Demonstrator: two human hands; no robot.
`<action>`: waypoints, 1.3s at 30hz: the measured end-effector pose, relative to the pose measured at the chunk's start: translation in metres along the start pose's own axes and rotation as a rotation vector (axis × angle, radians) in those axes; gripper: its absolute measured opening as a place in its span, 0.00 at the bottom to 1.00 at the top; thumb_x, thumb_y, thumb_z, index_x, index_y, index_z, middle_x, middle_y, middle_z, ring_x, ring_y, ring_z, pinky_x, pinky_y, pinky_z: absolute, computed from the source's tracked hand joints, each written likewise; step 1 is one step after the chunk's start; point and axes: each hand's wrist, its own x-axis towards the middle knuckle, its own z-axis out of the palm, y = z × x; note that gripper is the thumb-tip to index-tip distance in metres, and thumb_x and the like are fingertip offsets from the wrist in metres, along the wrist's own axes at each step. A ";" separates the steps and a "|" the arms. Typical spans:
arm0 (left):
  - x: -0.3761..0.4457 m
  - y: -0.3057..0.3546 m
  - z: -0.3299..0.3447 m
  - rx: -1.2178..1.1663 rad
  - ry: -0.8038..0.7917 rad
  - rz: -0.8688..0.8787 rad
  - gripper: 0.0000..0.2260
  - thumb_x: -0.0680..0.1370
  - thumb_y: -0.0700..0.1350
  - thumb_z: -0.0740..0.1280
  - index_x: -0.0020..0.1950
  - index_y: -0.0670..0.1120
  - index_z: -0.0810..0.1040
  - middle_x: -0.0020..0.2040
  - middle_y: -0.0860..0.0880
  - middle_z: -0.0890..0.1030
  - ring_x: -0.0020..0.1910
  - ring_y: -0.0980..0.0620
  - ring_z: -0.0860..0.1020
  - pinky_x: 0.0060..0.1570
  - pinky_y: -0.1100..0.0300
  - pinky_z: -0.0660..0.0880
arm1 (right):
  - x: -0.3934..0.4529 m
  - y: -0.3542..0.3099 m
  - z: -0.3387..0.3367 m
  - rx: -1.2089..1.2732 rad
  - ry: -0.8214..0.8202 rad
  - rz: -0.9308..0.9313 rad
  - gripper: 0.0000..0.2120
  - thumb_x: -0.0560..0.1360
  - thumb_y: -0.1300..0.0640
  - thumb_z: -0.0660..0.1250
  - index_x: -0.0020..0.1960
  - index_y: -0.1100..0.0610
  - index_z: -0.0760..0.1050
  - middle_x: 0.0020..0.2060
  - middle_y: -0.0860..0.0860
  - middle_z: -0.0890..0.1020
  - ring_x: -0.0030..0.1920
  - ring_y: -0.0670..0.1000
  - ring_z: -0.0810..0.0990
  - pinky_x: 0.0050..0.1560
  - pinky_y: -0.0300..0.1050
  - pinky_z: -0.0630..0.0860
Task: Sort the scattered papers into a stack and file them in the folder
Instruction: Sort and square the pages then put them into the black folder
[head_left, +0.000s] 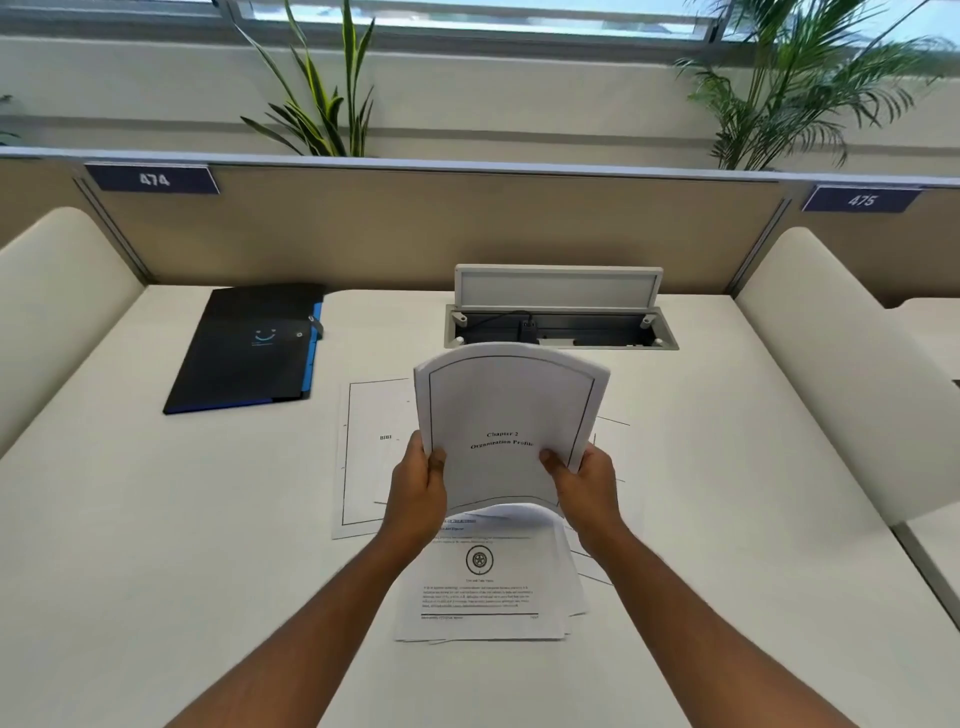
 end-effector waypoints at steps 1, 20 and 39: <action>0.000 0.002 0.001 -0.013 0.013 0.001 0.11 0.85 0.46 0.55 0.68 0.51 0.67 0.56 0.56 0.76 0.54 0.56 0.77 0.47 0.65 0.78 | 0.000 0.001 0.000 0.035 0.020 0.004 0.06 0.78 0.59 0.73 0.47 0.48 0.80 0.45 0.47 0.86 0.49 0.54 0.85 0.51 0.51 0.83; 0.026 -0.061 -0.021 0.386 0.162 -0.258 0.12 0.80 0.46 0.67 0.62 0.44 0.74 0.58 0.45 0.79 0.59 0.43 0.77 0.59 0.48 0.75 | 0.021 0.077 -0.059 0.105 0.120 0.311 0.17 0.77 0.66 0.73 0.65 0.62 0.79 0.58 0.60 0.85 0.57 0.62 0.84 0.64 0.62 0.79; 0.069 -0.080 0.001 0.632 0.105 -0.489 0.31 0.71 0.48 0.76 0.69 0.41 0.67 0.64 0.39 0.73 0.62 0.37 0.74 0.58 0.45 0.74 | 0.036 0.101 -0.086 0.137 0.018 0.444 0.13 0.76 0.64 0.74 0.59 0.55 0.81 0.50 0.51 0.88 0.50 0.54 0.87 0.46 0.47 0.81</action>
